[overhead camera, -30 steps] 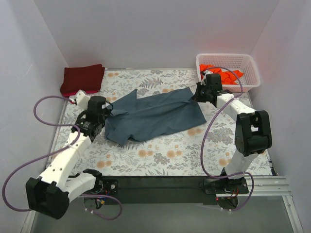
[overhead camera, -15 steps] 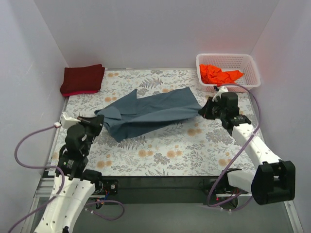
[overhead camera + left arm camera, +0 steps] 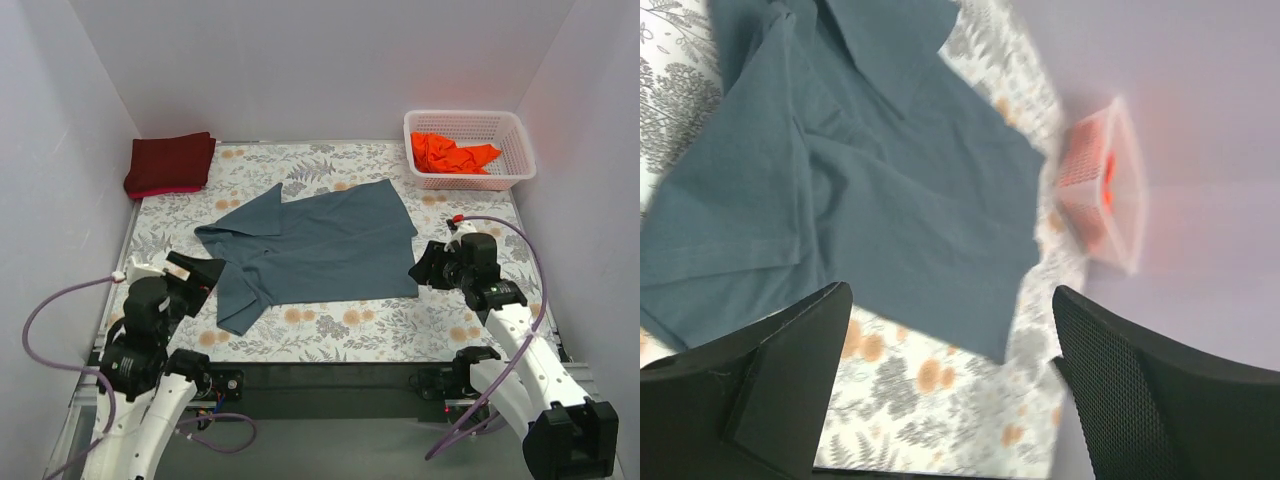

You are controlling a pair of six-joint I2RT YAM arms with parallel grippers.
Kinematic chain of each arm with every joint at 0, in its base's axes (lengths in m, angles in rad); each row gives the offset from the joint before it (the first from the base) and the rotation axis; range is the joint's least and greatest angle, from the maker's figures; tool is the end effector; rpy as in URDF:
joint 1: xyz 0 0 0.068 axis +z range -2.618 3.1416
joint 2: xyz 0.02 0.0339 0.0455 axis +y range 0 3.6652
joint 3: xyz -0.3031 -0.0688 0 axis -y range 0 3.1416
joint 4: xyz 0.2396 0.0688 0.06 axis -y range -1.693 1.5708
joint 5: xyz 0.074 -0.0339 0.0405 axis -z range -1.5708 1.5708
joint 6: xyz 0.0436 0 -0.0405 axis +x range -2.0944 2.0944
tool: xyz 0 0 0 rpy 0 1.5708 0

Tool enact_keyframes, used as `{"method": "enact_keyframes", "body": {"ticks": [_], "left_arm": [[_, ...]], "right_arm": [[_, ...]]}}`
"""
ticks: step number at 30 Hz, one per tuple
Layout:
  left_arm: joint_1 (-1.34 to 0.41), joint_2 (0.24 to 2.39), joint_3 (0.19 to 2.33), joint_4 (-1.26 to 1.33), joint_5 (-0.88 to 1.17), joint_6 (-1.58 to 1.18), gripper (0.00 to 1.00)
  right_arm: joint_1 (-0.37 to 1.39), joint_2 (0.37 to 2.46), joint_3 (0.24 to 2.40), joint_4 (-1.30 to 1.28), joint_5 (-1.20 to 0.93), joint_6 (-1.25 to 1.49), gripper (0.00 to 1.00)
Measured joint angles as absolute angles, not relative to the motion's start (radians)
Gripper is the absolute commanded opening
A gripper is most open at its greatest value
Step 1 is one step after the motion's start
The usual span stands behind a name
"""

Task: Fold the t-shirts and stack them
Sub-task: Flatten the tshirt out

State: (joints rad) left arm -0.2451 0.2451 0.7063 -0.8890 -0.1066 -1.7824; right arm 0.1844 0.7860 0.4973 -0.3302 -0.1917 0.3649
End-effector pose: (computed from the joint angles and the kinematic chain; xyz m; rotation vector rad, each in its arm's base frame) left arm 0.0211 -0.0005 0.2987 -1.5862 1.5315 -1.1407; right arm 0.1437 0.0352 0.2495 0.0906 2.2227 0.5162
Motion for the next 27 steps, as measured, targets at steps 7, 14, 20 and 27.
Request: {"method": "enact_keyframes", "body": {"ticks": [7,14,20,27], "left_arm": [[-0.245,0.709,0.726,-0.804,-0.023,-1.559,0.77],[-0.25,0.984,0.746,-0.732,-0.022,-1.444,0.63],[-0.257,1.093,0.764,-0.651,-0.088,-1.417,0.6],[-0.259,1.171,0.749,-0.612,-0.186,-1.435,0.57]], "right_arm": [[0.261,0.989,0.615,-0.34,-0.212,0.306,0.54],[0.476,1.23,0.719,-0.299,-0.15,0.283,0.53],[0.56,1.453,0.834,-0.273,-0.11,0.274,0.52],[0.611,1.662,1.005,-0.217,-0.092,0.258,0.5]]}}
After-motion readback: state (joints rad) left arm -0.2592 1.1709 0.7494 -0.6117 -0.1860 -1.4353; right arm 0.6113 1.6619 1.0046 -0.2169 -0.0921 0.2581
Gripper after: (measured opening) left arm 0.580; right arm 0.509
